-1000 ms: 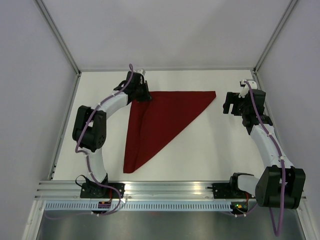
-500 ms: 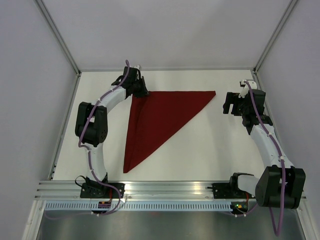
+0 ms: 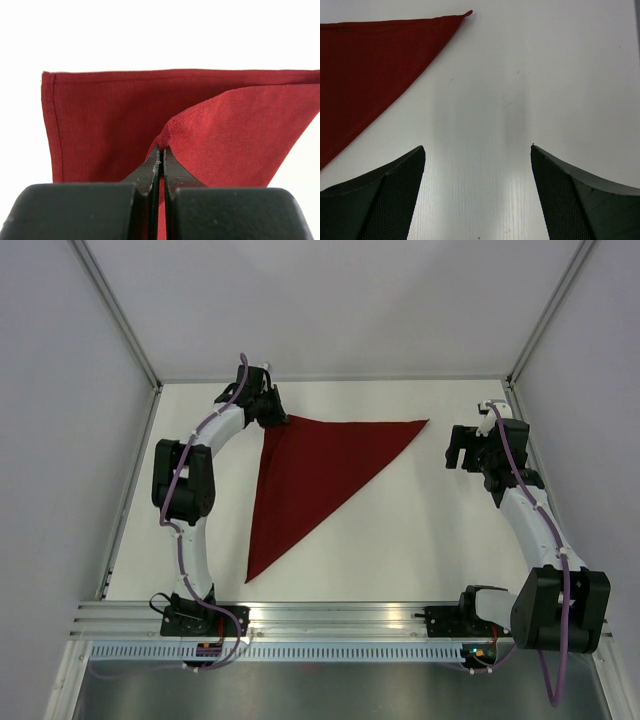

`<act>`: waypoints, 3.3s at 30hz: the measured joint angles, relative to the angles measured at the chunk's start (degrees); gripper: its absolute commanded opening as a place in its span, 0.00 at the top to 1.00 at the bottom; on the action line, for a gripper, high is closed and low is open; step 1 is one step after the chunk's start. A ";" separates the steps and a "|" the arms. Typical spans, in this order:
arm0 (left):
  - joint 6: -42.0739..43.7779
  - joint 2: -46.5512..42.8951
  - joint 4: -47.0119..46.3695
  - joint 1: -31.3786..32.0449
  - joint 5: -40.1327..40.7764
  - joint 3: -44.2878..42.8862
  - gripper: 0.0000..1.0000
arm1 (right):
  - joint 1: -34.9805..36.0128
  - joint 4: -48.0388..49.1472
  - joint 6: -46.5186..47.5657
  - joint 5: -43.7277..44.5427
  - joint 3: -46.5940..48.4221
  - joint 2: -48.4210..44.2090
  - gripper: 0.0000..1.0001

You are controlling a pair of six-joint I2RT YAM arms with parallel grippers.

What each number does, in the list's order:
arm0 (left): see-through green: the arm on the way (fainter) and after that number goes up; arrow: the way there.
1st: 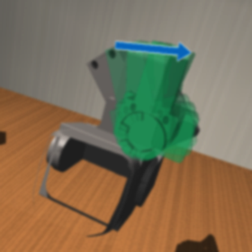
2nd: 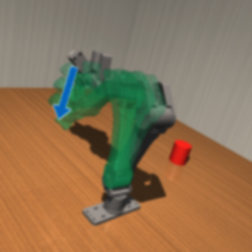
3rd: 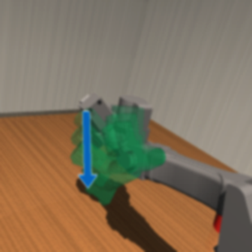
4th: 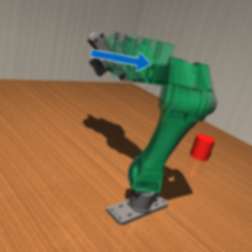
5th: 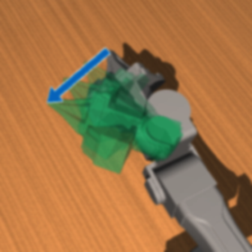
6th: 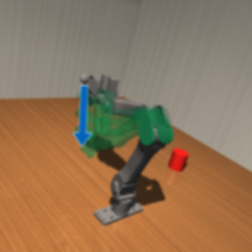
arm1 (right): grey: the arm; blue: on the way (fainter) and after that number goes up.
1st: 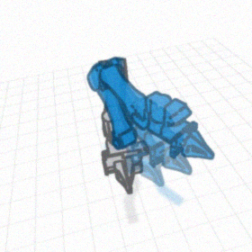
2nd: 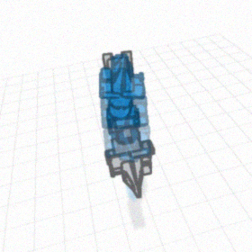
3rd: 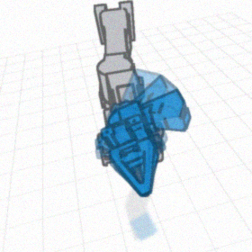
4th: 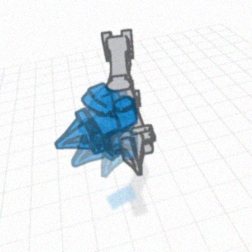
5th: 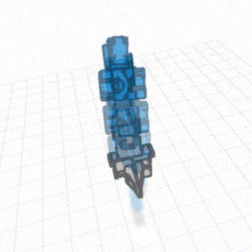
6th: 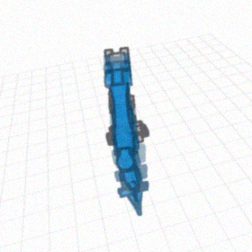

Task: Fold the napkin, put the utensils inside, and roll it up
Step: Fold the napkin at the center of the board.

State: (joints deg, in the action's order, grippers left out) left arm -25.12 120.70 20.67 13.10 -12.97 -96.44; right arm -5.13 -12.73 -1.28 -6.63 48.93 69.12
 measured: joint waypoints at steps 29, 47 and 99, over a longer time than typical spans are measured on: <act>0.92 3.19 2.01 -2.64 -0.74 -4.15 0.98 | -0.35 -0.20 0.20 -0.02 0.00 1.14 0.10; 0.96 5.31 2.03 -3.87 -0.96 -4.87 0.98 | -0.35 -0.22 0.48 -0.02 0.00 1.51 0.10; -1.60 -12.92 0.44 -6.54 17.20 16.13 0.27 | -0.90 -1.46 0.61 -3.69 0.87 3.02 0.10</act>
State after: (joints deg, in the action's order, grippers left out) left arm -26.72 107.79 21.10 6.57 4.23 -80.31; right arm -6.02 -14.20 -0.67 -10.33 49.80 72.14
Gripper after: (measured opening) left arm 0.738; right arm 0.905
